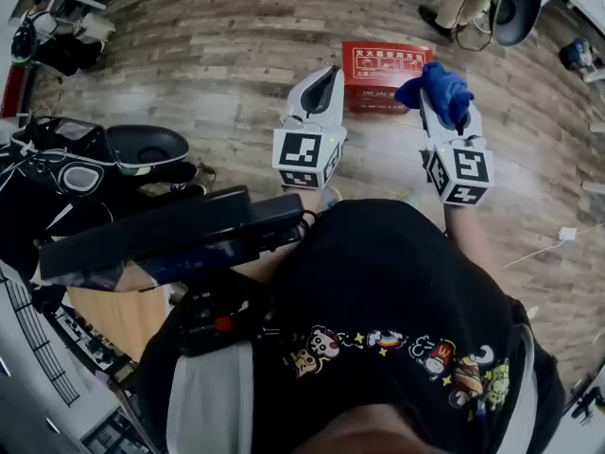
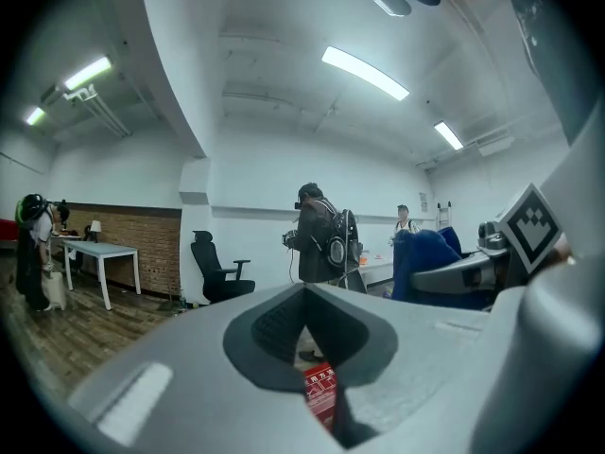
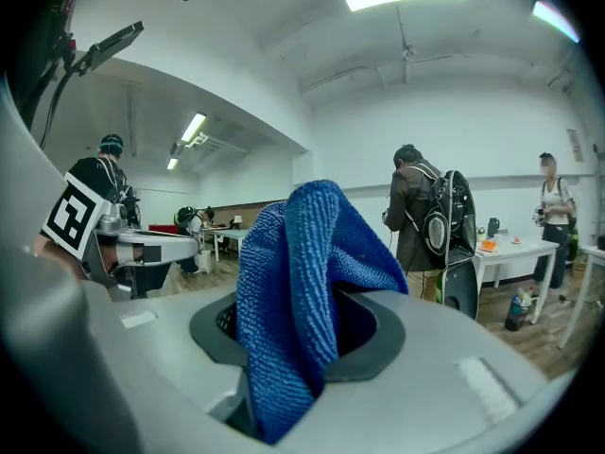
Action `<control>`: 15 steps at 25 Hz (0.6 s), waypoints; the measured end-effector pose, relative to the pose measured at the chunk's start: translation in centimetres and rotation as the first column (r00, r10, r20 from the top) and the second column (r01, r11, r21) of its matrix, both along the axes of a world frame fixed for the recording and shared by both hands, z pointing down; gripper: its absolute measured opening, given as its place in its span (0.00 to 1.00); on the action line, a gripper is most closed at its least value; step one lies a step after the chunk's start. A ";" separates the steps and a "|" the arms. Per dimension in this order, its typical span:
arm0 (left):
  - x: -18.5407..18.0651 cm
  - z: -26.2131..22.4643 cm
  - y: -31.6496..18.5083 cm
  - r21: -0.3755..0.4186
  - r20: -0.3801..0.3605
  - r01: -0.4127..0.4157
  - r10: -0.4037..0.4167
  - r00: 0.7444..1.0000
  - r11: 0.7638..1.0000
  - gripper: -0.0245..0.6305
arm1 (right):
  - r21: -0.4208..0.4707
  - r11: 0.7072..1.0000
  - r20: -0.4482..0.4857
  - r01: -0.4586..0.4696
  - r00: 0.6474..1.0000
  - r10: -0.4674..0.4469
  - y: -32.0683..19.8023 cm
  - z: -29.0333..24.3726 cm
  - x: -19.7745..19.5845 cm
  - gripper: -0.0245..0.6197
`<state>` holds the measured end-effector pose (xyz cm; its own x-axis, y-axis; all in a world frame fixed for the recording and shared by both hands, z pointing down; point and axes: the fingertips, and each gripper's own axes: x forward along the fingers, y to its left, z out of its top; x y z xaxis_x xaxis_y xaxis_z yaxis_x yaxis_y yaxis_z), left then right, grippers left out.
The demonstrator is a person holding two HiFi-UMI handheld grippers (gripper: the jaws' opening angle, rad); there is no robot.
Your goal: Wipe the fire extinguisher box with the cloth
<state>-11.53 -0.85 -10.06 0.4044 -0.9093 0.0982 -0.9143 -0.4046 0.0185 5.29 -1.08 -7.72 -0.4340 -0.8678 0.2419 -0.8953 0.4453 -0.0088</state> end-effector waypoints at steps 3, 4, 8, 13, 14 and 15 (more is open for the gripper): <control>0.3 0.3 -0.3 -0.004 -0.001 0.000 0.000 1.000 1.000 0.19 | 0.004 1.000 -0.001 -0.024 1.000 0.024 -0.2 0.0 1.2 0.31; 0.3 0.3 -0.4 -0.005 -0.001 -0.001 0.001 1.000 1.000 0.19 | 0.002 1.000 -0.002 -0.030 1.000 0.030 -0.3 0.1 1.5 0.31; -0.1 0.3 -0.5 -0.002 -0.001 -0.001 0.001 1.000 1.000 0.19 | -0.006 0.999 -0.010 -0.037 0.999 0.037 -0.1 0.2 1.8 0.31; -1.1 0.8 -1.1 -0.004 -0.012 0.002 -0.002 1.000 1.000 0.19 | -0.014 0.999 -0.025 -0.041 0.999 0.041 -0.5 0.5 1.3 0.31; -1.4 0.9 -1.2 -0.005 -0.014 0.003 -0.003 1.000 1.000 0.19 | -0.015 0.999 -0.027 -0.042 0.999 0.042 -0.7 0.6 1.1 0.31; -1.7 0.9 -1.3 -0.005 -0.016 0.004 -0.004 1.000 1.000 0.19 | -0.016 0.999 -0.028 -0.043 0.999 0.043 -0.8 0.6 0.9 0.31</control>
<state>-13.18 -2.16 -9.14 0.4021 -0.9105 0.0960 -0.9156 -0.4006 0.0355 6.14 -1.90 -7.11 -0.3894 -0.8815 0.2672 -0.9137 0.4063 0.0089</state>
